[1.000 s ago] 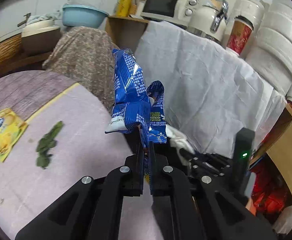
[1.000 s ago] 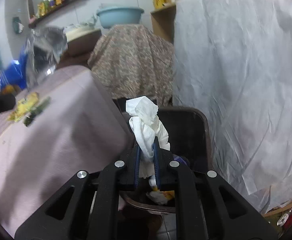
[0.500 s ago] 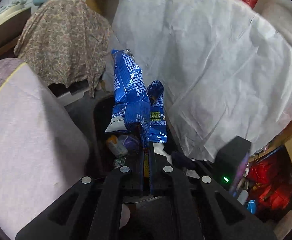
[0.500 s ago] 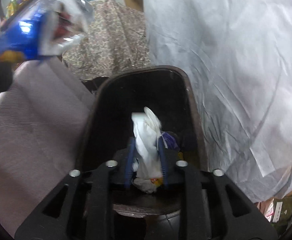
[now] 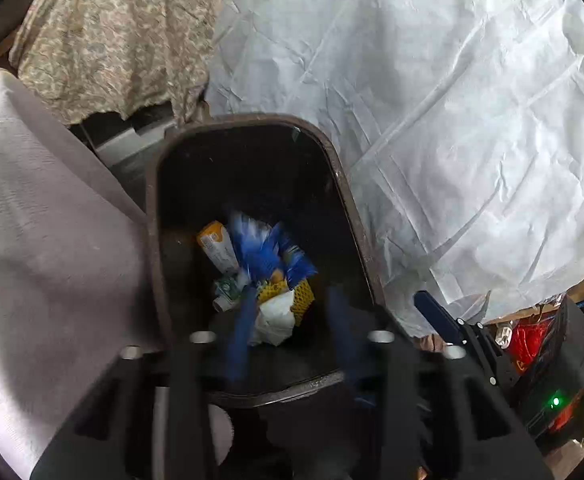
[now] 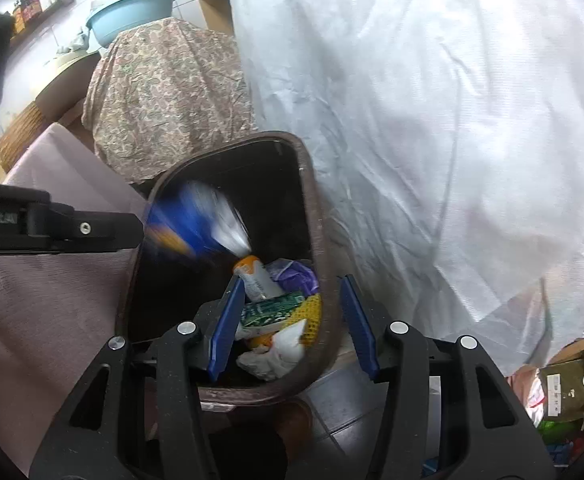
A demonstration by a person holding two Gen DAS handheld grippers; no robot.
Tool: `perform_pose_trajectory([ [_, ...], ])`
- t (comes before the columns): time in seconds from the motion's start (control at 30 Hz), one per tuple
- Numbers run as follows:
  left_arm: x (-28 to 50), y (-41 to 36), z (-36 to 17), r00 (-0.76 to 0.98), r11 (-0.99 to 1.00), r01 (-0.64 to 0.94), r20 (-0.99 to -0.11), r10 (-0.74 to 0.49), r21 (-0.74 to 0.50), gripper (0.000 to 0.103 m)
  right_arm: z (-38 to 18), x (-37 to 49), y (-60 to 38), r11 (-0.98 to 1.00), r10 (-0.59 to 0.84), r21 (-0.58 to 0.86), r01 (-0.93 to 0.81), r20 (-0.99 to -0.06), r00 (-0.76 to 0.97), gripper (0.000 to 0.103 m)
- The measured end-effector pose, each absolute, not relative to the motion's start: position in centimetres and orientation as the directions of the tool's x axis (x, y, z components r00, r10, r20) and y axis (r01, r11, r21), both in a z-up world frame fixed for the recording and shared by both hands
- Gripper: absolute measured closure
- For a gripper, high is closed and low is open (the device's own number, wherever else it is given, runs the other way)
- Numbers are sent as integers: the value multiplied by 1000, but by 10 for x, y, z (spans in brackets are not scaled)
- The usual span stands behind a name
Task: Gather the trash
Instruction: 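Carry napkin and blue bag over the bin and open both tools, then grasp the green leaves with the right tool while the left tool grasps the yellow chip bag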
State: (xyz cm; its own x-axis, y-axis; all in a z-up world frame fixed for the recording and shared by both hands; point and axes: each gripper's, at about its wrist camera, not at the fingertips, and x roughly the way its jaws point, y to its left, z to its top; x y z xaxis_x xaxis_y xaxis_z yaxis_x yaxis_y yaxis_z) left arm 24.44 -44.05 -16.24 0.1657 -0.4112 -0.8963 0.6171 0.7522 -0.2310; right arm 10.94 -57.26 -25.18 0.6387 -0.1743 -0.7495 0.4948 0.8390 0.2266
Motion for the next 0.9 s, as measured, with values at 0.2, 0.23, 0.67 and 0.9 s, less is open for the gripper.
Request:
perform_pose_trajectory([
  [0.2, 224, -428, -128, 256, 717, 670, -846, -468, -194, 46, -246, 104, -577, 829, -193, 221, 513, -748, 635, 51],
  [0.23, 219, -424, -121, 274, 712, 679, -836, -475, -182, 45, -244, 103, -576, 832, -198, 214, 512, -747, 635, 51],
  [0.67, 188, -363, -74, 369, 698, 702, -765, -527, -142, 36, -194, 108, -531, 880, -148, 228, 415, -700, 699, 47],
  [0.9, 193, -286, -56, 488, 774, 623, -717, -498, -113, 26, -146, 126, -468, 950, -45, 211, 230, -637, 770, 24],
])
